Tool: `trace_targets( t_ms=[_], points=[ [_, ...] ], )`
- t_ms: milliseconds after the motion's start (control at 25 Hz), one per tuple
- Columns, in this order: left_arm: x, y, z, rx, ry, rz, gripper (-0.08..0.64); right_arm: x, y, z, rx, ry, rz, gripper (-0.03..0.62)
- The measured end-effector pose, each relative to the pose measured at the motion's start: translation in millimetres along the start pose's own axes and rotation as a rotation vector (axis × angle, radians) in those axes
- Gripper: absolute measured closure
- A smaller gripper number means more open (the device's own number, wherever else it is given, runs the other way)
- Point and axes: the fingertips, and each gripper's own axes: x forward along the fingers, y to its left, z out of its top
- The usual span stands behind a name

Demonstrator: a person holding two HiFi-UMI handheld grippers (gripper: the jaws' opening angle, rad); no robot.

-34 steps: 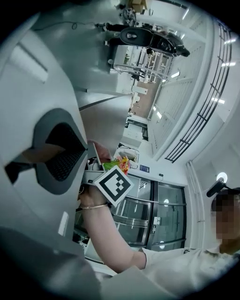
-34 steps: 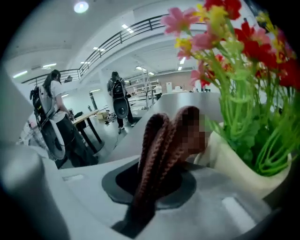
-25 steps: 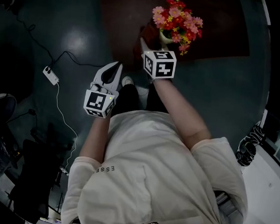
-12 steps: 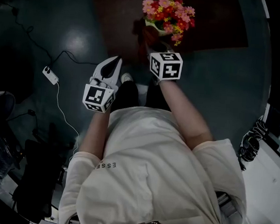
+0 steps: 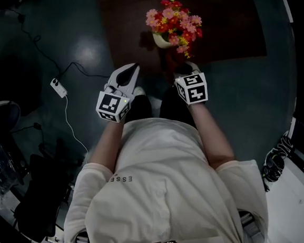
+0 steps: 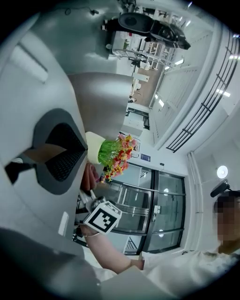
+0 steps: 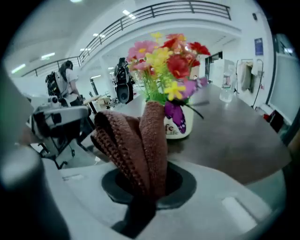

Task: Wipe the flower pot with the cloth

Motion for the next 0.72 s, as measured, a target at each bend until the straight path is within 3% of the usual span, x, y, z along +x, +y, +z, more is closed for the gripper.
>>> trace_targets(
  t_ms=[120, 360, 480, 600, 640, 720],
  points=[
    [14.0, -0.4, 9.1, -0.001, -0.013, 0.022, 0.548, -14.9, -31.4, -13.8, -0.04, 0.037, -0.053, 0.548],
    [48.7, -12.8, 17.6, 0.014, -0.019, 0.004, 0.544, -30.7, -99.2, -20.6, 0.008, 0.066, -0.109, 0.548],
    [71.9, -16.3, 17.0, 0.054, 0.006, -0.013, 0.379, -31.4, -124.3, -13.7, 0.012, 0.063, -0.114, 0.548],
    [94.5, -13.0, 7.9, 0.171, 0.044, -0.037, 0.103, -30.7, -141.6, -2.9, -0.001, 0.052, -0.101, 0.548],
    [101.9, -12.7, 5.2, 0.205, 0.053, -0.062, 0.06, -30.6, -146.3, 0.3, -0.01, 0.05, -0.095, 0.548],
    [116.4, -11.6, 4.0, 0.255, 0.07, -0.119, 0.04, -29.8, -156.3, 5.5, -0.026, 0.05, -0.093, 0.548]
  ],
)
